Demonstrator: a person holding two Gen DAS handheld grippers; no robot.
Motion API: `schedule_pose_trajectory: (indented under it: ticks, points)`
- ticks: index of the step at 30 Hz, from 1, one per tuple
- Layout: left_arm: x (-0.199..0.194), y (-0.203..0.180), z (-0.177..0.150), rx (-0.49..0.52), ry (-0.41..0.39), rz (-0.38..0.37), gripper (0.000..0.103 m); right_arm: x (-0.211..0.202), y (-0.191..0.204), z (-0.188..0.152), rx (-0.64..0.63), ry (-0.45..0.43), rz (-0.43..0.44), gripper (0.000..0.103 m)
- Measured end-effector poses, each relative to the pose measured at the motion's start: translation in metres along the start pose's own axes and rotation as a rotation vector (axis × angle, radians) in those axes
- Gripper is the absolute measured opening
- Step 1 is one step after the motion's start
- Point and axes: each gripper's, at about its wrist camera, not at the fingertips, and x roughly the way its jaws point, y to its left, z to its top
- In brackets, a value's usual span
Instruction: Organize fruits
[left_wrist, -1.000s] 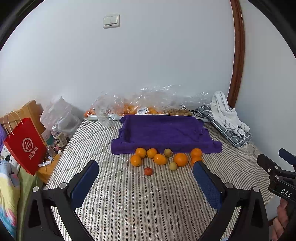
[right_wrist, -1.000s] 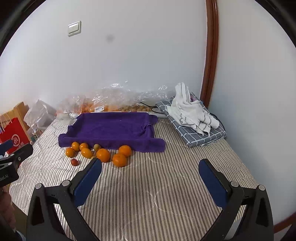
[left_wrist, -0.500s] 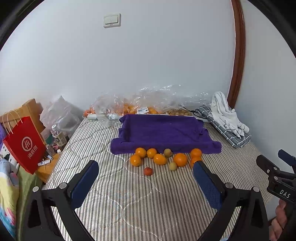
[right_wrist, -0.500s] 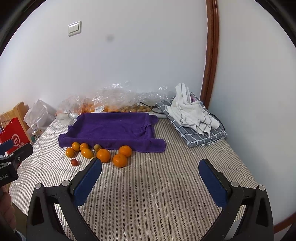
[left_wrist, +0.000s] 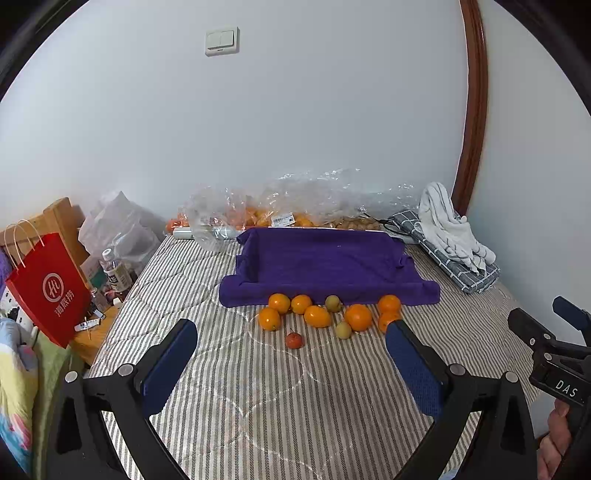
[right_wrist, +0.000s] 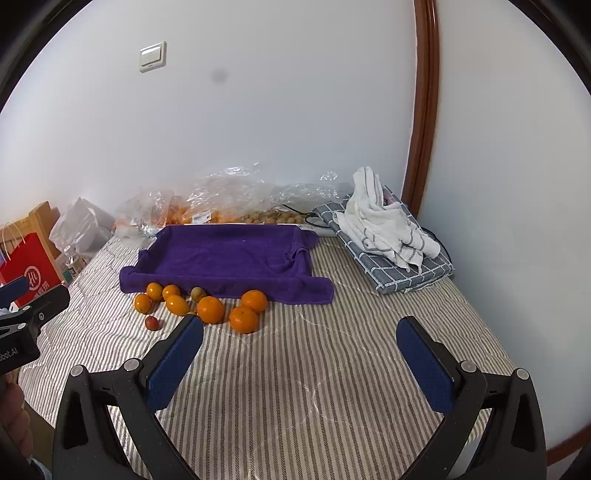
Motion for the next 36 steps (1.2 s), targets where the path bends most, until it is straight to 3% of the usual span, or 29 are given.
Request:
schedule_pose_trajectory:
  ticks: [36]
  points:
    - [-0.0012,-0.0036,-0.0014,0.001,0.000,-0.004,0.103,0.0004,0.0069,-0.0057,-0.014,-0.002,0.010,0.103]
